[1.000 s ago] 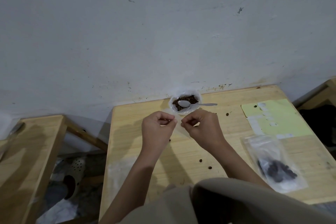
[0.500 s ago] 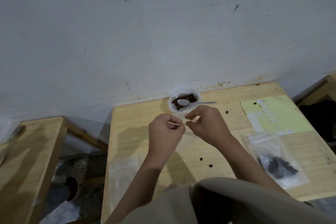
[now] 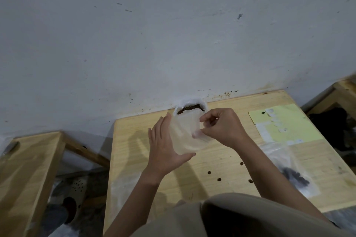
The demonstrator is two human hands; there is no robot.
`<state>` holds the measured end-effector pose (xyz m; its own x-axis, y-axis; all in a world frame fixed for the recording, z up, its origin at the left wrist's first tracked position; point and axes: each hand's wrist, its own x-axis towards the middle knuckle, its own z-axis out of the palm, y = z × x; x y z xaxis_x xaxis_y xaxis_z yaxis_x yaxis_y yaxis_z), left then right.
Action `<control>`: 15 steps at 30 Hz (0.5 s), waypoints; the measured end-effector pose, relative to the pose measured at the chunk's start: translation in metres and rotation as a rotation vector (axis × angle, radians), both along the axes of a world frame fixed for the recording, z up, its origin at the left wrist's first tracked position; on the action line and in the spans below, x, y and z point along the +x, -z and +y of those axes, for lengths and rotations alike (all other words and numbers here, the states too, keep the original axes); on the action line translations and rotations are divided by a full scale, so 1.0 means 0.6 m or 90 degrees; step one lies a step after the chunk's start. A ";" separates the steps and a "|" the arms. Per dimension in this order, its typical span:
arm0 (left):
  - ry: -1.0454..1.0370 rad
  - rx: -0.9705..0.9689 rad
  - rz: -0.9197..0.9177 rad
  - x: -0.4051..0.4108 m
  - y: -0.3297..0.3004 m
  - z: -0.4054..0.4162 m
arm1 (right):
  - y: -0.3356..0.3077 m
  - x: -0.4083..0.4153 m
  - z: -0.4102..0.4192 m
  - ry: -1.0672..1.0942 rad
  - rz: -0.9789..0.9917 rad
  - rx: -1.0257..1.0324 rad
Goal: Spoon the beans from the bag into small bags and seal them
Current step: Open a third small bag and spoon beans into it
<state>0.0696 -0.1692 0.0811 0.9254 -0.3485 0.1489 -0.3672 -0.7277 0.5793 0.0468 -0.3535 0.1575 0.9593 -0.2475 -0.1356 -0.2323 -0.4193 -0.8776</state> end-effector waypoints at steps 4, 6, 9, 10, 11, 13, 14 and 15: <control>0.014 0.024 -0.075 0.005 0.021 0.007 | -0.002 -0.001 -0.004 -0.024 0.055 -0.009; 0.017 0.023 -0.090 0.004 0.026 0.008 | -0.001 -0.001 -0.009 -0.048 0.065 -0.035; 0.010 0.041 -0.092 0.003 0.033 0.007 | 0.002 0.003 -0.014 -0.076 0.084 -0.075; 0.006 0.048 -0.089 0.002 0.036 0.007 | 0.003 0.005 -0.014 -0.080 0.089 -0.084; 0.001 0.052 -0.086 0.001 0.039 0.007 | 0.003 0.006 -0.014 -0.084 0.092 -0.093; -0.016 0.053 -0.080 -0.003 0.045 0.010 | 0.002 0.009 -0.012 -0.091 0.098 -0.109; -0.027 0.052 -0.079 -0.005 0.048 0.012 | 0.002 0.010 -0.010 -0.096 0.101 -0.118; -0.037 0.054 -0.079 -0.007 0.051 0.014 | 0.001 0.010 -0.009 -0.103 0.105 -0.126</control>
<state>0.0654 -0.1608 0.0508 0.9205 -0.3113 0.2360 -0.3884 -0.7941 0.4674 0.0530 -0.3586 0.1570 0.9576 -0.1307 -0.2569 -0.2810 -0.6221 -0.7308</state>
